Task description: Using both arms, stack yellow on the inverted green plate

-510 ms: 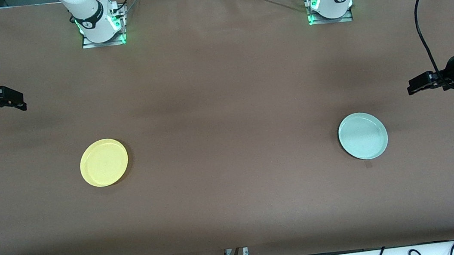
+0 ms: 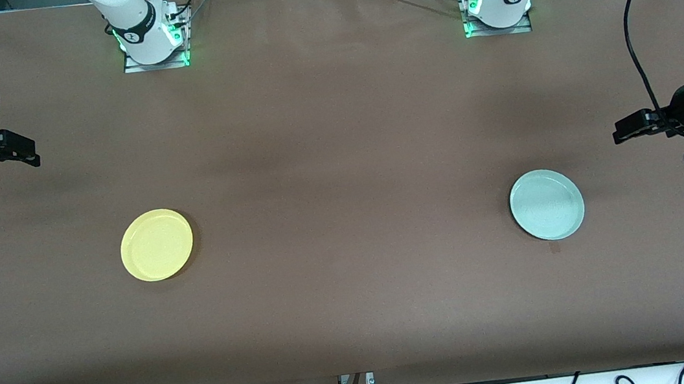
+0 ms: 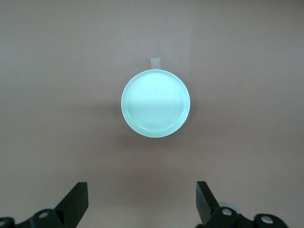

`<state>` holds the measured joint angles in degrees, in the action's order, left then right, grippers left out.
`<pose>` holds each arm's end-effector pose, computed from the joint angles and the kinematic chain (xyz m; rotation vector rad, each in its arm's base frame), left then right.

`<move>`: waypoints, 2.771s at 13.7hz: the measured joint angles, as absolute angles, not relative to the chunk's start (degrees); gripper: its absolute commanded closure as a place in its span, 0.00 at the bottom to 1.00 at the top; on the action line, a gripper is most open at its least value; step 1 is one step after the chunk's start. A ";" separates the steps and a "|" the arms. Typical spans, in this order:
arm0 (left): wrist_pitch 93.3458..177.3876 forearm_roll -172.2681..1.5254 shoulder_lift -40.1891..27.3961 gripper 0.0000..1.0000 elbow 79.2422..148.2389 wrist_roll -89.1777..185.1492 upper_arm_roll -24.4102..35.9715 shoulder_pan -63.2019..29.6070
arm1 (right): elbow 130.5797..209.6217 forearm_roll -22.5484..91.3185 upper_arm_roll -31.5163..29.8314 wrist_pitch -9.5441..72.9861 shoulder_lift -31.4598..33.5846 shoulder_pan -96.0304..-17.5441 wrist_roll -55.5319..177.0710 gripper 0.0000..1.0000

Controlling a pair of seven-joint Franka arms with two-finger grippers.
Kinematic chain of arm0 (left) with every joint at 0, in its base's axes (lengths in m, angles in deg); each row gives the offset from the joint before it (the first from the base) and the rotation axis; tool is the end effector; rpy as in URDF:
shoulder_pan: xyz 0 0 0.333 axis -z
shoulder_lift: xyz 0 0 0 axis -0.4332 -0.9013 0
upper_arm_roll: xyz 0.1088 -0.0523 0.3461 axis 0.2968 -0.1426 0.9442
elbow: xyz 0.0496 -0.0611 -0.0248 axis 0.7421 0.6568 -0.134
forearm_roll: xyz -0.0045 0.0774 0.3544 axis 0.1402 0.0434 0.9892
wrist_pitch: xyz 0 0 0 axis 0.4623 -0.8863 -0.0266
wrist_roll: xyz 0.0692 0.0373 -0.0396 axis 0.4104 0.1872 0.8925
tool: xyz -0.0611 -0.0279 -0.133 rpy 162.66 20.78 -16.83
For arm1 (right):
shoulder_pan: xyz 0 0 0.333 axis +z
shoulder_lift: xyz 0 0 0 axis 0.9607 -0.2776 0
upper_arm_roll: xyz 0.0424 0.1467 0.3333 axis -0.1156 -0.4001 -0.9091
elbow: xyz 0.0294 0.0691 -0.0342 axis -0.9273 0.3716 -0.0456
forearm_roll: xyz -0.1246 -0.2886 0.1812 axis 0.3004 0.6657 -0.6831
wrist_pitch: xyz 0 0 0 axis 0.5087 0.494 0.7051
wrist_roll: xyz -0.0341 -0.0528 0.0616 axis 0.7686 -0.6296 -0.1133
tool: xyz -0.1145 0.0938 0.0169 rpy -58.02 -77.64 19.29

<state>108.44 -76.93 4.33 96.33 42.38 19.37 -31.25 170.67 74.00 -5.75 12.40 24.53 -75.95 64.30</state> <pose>0.6035 0.0145 0.5465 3.1048 0.0513 -0.1901 0.5234 -0.0303 0.5694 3.0949 0.1708 -0.0977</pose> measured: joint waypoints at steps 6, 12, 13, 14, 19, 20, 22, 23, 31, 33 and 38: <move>108.56 -76.93 1.48 0.00 95.60 42.38 19.39 -31.25 | 170.66 74.00 -5.75 12.39 24.53 -75.95 64.30 0.00; 115.39 -76.64 -5.83 0.00 95.46 42.14 19.61 -31.78 | 170.64 74.00 -5.75 12.37 24.53 -75.95 64.30 0.00; 116.54 -76.61 -6.85 0.00 95.47 42.08 19.59 -31.76 | 170.63 74.00 -5.75 12.37 24.53 -75.96 64.29 0.00; 117.71 -76.59 -7.91 0.00 95.48 42.02 19.56 -31.75 | 170.62 74.00 -5.75 12.36 24.53 -75.96 64.29 0.00; 125.40 -76.62 -13.93 0.00 97.01 37.54 19.67 -32.85 | 170.61 74.00 -5.75 12.34 24.53 -75.96 64.29 0.00; 127.72 -76.91 -14.75 0.00 98.13 35.79 19.69 -33.70 | 170.61 74.00 -5.75 12.34 24.53 -75.97 64.29 0.00; 133.08 -78.55 -15.42 0.00 101.80 31.99 19.72 -35.68 | 170.60 74.00 -5.75 12.33 24.53 -75.96 64.28 0.00; 135.98 -79.64 -15.47 0.00 104.06 30.15 19.75 -36.71 | 170.60 74.00 -5.74 12.33 24.53 -75.97 64.25 0.00; 147.30 -86.80 -15.56 0.00 115.43 21.57 19.70 -39.00 | 170.60 74.00 -5.74 12.30 24.53 -75.97 64.23 0.00; 148.31 -88.98 -15.77 0.00 116.52 19.93 20.26 -39.02 | 170.59 74.00 -5.74 12.30 24.53 -75.97 64.23 0.00; 148.73 -92.96 -16.71 0.08 118.14 16.44 21.64 -39.23 | 170.59 74.00 -5.74 12.30 24.53 -75.97 64.23 0.00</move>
